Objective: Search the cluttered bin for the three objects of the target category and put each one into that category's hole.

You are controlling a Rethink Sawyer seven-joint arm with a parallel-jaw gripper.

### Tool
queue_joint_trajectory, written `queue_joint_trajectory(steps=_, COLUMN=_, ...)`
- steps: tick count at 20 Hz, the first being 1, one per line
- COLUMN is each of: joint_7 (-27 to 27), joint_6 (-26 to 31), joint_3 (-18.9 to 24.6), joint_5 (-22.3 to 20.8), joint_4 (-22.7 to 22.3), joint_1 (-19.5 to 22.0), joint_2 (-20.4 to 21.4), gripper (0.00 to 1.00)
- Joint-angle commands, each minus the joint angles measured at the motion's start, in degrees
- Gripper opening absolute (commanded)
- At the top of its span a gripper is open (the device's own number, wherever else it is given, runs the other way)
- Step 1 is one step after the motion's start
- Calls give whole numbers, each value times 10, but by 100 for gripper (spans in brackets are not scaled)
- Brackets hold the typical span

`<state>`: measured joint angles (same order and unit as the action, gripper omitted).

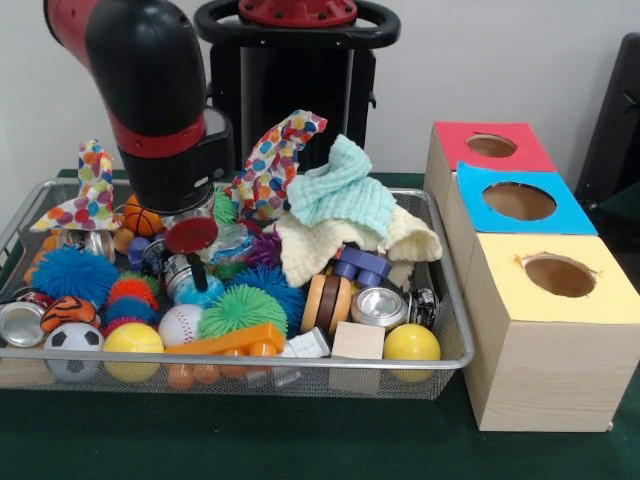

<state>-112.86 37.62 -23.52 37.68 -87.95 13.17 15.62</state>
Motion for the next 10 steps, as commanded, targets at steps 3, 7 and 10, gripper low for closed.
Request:
queue_joint_trajectory(steps=3, joint_7=-215, joint_6=41, joint_3=-37, joint_5=-7, joint_4=246, joint_1=-31, joint_2=-111, gripper=100)
queue_joint_trajectory(steps=7, joint_7=-249, joint_6=58, joint_3=-60, joint_5=-9, joint_4=274, joint_1=-44, joint_2=-128, gripper=100)
queue_joint_trajectory(steps=10, joint_7=-261, joint_6=71, joint_3=-72, joint_5=-13, joint_4=290, joint_1=-48, joint_2=-135, gripper=100)
